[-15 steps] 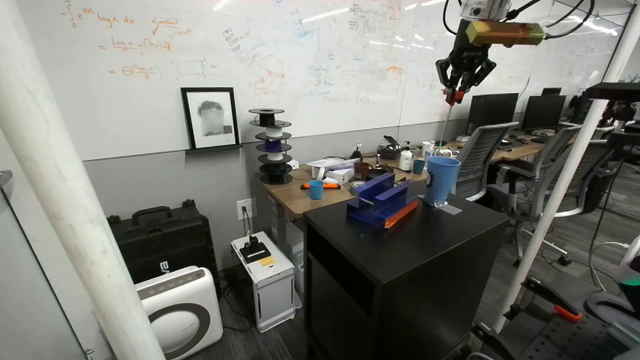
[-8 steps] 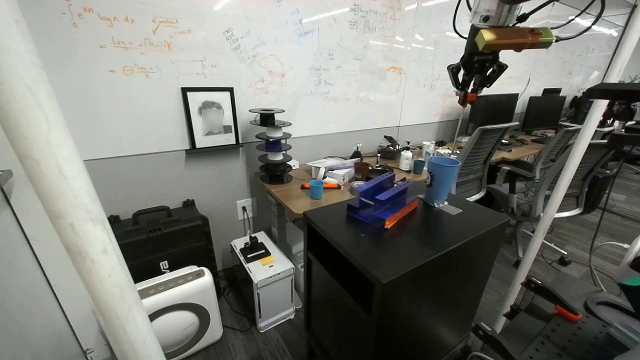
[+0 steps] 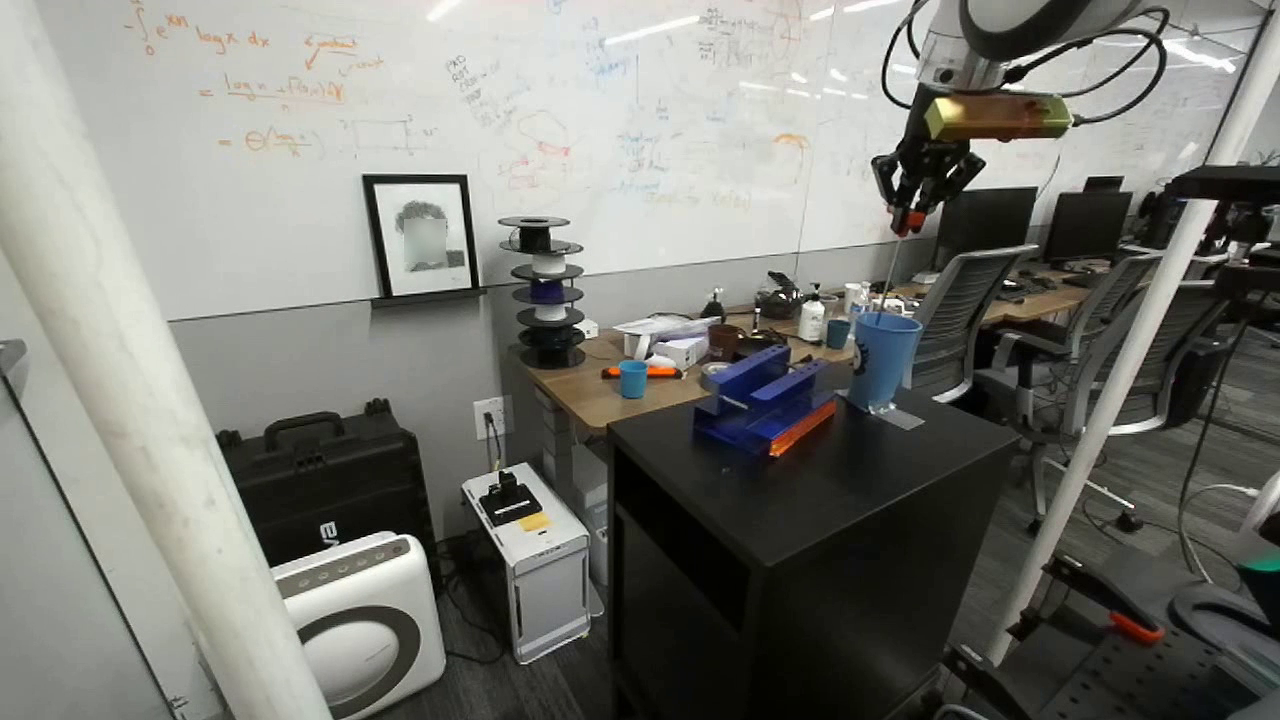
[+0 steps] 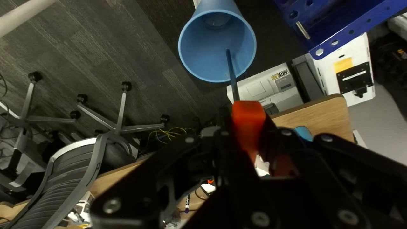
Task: Put the metal object with the orange handle in the blue cup
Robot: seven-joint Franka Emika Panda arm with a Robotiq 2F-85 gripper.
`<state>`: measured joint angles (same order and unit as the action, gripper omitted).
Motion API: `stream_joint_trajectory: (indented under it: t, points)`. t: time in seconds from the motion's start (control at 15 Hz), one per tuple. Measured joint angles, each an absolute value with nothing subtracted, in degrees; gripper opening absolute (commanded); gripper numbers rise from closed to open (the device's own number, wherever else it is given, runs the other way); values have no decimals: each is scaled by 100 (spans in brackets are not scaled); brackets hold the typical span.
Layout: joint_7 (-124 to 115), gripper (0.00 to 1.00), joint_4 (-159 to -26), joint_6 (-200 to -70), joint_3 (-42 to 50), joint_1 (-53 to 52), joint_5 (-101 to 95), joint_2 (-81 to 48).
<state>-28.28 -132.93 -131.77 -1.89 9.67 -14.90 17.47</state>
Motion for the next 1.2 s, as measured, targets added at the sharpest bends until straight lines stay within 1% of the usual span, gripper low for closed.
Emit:
stream_joint_trajectory:
  t: [0.47,0.53,0.6,0.67,0.87,0.93,1.0,1.07,1.13,1.2]
  points:
    - [-2846,11,-13412,-13354,-186,949,-1471,1202]
    - [-2846,14,-13444,-13369,-174,949,-1467,1140]
    - [-2846,46,-13483,-13386,-155,949,-1467,1085]
    - [-2846,47,-13528,-13410,-128,950,-1467,1035]
    - [-2845,67,-13620,-13426,-13,954,-1467,922]
    - [-2843,77,-13624,-13426,33,956,-1469,902]
    - [-2843,83,-13624,-13426,80,959,-1472,899]
    - [-2843,92,-13621,-13426,123,964,-1476,901]
    - [-2842,98,-13616,-13426,164,969,-1481,912]
    - [-2842,100,-13604,-13426,196,975,-1492,926]
